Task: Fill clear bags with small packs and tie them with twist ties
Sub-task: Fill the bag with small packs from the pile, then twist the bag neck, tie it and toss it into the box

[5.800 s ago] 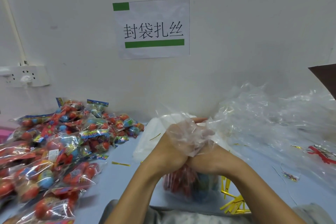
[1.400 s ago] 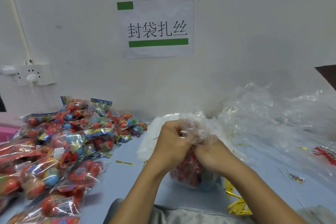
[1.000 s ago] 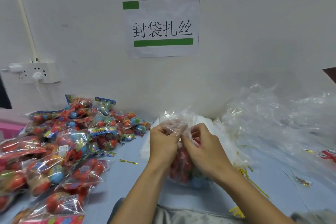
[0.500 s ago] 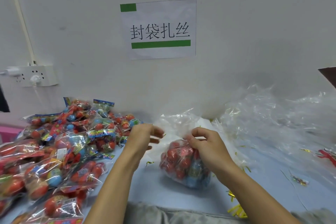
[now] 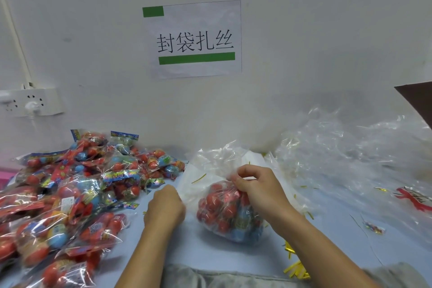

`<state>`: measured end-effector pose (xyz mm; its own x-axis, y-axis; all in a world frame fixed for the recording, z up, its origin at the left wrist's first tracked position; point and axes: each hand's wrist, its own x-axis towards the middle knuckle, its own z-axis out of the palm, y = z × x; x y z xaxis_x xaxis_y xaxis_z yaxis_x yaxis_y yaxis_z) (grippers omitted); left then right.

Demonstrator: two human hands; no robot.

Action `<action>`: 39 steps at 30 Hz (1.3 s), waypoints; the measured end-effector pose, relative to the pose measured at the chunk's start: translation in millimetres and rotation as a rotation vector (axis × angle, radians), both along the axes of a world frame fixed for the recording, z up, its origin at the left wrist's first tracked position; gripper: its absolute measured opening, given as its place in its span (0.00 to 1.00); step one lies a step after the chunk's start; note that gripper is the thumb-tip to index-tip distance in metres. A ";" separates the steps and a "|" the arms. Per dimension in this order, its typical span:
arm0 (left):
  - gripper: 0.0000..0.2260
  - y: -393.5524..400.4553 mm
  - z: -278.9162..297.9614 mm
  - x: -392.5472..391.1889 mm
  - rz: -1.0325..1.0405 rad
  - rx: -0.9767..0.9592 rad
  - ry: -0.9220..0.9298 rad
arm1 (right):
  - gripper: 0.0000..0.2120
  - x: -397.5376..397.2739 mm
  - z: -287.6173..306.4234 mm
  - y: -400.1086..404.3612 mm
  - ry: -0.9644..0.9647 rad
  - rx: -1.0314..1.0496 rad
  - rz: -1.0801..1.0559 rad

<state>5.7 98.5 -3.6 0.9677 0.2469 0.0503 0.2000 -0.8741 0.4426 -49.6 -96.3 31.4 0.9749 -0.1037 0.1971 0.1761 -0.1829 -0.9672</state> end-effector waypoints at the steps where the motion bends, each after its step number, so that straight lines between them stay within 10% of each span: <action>1: 0.10 -0.2 3.0 -0.6 0.039 -0.035 -0.072 | 0.08 0.1 0.2 -0.2 -0.001 -0.005 -0.002; 7: 0.05 -11.8 42.3 -14.0 0.036 -0.448 -0.542 | 0.07 -1.1 -0.4 1.0 -0.023 0.010 0.006; 24: 0.04 -43.9 40.3 -27.0 -0.436 -0.768 -0.169 | 0.25 -3.1 -2.0 0.9 -0.154 -0.022 0.036; 39: 0.02 -58.9 39.2 -35.2 -0.613 -0.795 -0.265 | 0.10 8.0 -9.0 -8.6 -0.147 -0.026 -0.048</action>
